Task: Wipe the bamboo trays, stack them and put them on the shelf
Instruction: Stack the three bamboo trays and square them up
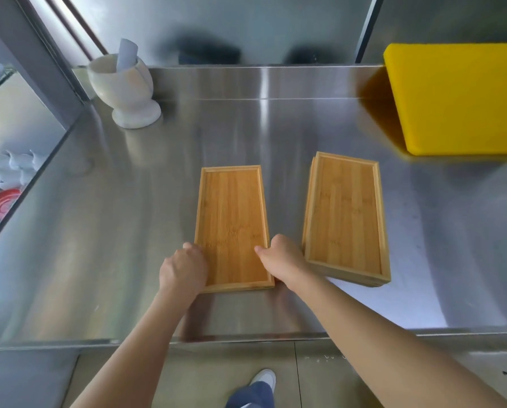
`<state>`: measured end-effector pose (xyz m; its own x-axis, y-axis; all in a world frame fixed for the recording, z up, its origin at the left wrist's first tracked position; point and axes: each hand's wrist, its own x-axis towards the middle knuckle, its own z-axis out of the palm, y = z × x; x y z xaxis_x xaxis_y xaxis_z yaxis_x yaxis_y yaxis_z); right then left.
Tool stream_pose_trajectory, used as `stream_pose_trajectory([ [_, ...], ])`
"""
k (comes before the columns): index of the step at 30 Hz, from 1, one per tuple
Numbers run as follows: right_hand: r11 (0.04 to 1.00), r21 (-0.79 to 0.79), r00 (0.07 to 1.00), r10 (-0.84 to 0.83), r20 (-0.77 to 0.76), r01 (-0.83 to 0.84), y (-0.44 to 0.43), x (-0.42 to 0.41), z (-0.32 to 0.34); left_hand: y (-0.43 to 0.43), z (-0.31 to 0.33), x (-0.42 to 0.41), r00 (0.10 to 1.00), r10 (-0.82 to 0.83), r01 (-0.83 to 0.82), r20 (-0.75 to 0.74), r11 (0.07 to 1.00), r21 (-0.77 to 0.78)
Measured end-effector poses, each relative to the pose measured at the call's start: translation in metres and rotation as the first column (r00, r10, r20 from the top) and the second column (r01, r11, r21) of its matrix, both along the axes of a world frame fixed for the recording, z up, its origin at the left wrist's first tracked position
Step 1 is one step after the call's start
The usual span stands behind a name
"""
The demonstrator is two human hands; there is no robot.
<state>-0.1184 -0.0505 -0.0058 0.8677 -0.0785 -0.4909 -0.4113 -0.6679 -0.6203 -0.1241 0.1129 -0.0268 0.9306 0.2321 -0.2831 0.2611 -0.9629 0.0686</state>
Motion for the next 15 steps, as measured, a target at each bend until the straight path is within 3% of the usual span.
stream_pose_trajectory([
  [3,0.984,-0.142,0.994,0.111,0.016,-0.108,0.002,0.002,-0.001,0.004,-0.007,-0.002,0.994,-0.093,0.091,0.063,0.995,0.033],
  [8,0.998,-0.043,0.996,0.040,0.074,-0.037,0.004,-0.005,-0.002,0.004,-0.003,-0.012,0.992,-0.042,0.050,0.118,0.996,-0.068],
  [12,0.999,0.043,0.944,-0.035,0.327,0.022,0.011,-0.009,0.006,0.000,0.003,-0.012,0.994,0.081,-0.060,0.071,0.963,-0.261],
  [15,0.997,0.053,0.869,-0.081,0.488,0.064,-0.001,-0.005,0.022,-0.011,0.015,-0.009,0.980,0.133,-0.073,0.148,0.931,-0.358],
])
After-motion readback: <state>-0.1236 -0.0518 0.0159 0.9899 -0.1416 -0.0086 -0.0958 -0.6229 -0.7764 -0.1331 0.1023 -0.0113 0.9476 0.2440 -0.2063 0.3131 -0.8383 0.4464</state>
